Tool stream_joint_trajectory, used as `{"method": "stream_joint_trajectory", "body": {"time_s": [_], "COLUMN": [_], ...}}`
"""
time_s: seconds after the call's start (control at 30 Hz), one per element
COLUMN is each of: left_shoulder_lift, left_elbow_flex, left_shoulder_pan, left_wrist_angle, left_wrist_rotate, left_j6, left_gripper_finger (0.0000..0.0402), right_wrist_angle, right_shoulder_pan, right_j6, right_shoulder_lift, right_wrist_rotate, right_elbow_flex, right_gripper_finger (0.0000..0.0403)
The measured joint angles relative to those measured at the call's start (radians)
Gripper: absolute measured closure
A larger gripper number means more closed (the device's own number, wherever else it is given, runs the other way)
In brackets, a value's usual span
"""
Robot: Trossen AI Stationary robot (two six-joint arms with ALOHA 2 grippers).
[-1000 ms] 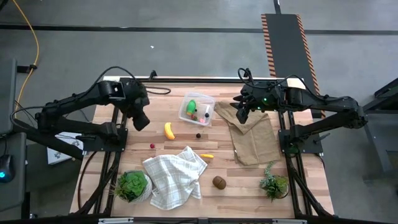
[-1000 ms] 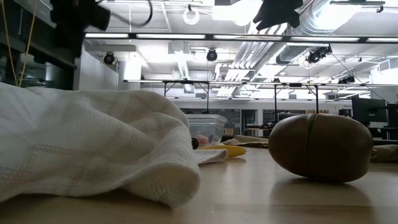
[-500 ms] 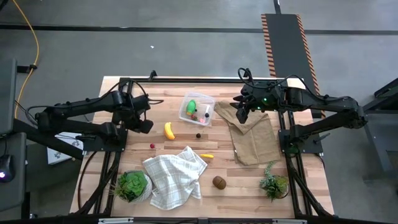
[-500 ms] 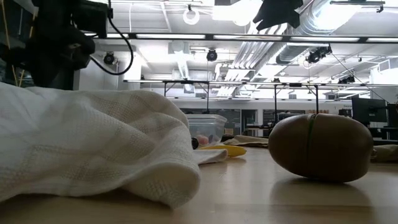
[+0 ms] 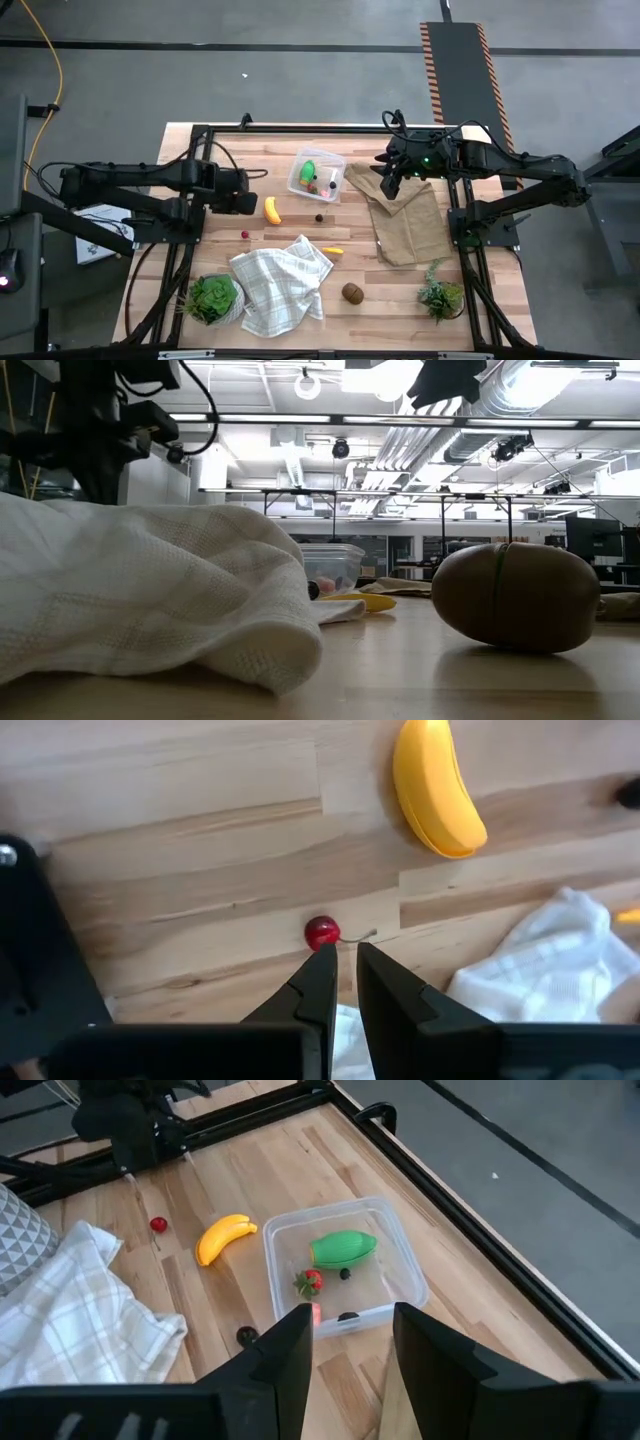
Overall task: Pick and placing Produce into tupperware
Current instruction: Put the red cherry into the transparent bin
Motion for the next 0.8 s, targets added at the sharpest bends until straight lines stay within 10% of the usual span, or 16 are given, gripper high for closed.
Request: {"method": "stream_joint_trajectory", "body": {"time_s": [0.4,0.8], "left_shoulder_lift": [0.049,0.171], "left_elbow_flex": [0.000,0.000], "left_shoulder_pan": [-0.211,-0.245], "left_wrist_angle": [0.003,0.094], "left_wrist_rotate": [-0.097,-0.095], "left_j6": [-0.349,-0.364], "left_gripper_finger": [0.0369,0.0356], "right_wrist_angle": [0.000,0.002], "right_shoulder_pan": [-0.002,-0.051], "right_j6": [-0.058,-0.078], "right_shoulder_lift": [0.000,0.000], "right_wrist_rotate": [-0.001,-0.011], "right_elbow_flex": [0.000,0.000], "right_gripper_finger": [0.0269,0.0269]}}
